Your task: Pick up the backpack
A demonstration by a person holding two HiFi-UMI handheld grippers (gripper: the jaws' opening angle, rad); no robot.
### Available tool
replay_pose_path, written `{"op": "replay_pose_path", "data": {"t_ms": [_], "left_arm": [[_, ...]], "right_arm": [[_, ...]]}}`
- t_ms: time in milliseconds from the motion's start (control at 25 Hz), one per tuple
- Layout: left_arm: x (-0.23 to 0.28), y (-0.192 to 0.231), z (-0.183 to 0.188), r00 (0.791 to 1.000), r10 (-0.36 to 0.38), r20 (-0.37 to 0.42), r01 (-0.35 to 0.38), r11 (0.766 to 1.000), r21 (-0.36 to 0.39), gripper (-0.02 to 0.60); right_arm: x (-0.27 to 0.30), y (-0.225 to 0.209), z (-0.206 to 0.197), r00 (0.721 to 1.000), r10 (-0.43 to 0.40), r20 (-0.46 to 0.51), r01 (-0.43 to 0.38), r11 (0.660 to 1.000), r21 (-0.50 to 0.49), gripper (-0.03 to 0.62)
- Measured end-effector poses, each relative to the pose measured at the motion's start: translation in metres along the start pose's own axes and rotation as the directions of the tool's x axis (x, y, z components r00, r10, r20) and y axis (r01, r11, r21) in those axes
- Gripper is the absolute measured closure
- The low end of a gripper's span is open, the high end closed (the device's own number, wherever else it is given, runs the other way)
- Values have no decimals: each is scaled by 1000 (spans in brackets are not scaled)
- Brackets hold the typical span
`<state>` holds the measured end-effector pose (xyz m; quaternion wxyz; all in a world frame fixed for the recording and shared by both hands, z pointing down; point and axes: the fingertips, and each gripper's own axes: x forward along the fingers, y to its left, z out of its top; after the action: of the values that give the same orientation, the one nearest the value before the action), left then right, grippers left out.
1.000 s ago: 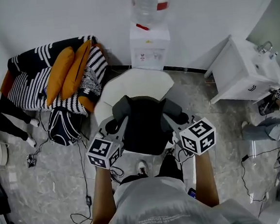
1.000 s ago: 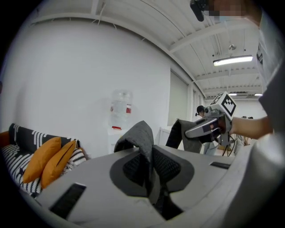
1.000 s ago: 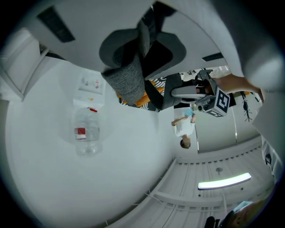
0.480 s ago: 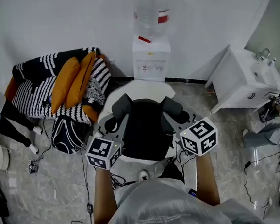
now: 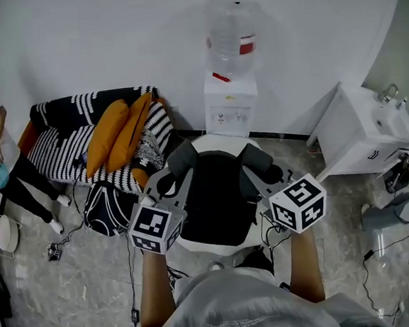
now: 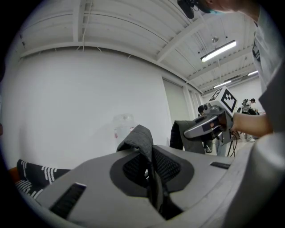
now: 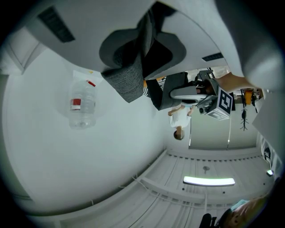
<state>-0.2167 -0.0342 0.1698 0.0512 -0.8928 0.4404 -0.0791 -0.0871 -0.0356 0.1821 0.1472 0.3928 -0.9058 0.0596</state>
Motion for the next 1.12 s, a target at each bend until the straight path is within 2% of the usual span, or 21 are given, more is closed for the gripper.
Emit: {"op": "replay_pose_path", "data": {"t_ms": [240,600,1120], "left_arm": [[-3,2,24,1000,5,27,-6,1000,15,535],[-9,1,52,998,7,68,-8,1000,24,535],[-12,-11,51,998,-12,59,10,1000,29,535]], "right_arm": [[0,-2,20,999,-21,30,21,1000,7,559],[-10,5,46,996,-11,85,15,999,-50,559],[-19,8,39,997,-20,72,24,998,-57,559]]}}
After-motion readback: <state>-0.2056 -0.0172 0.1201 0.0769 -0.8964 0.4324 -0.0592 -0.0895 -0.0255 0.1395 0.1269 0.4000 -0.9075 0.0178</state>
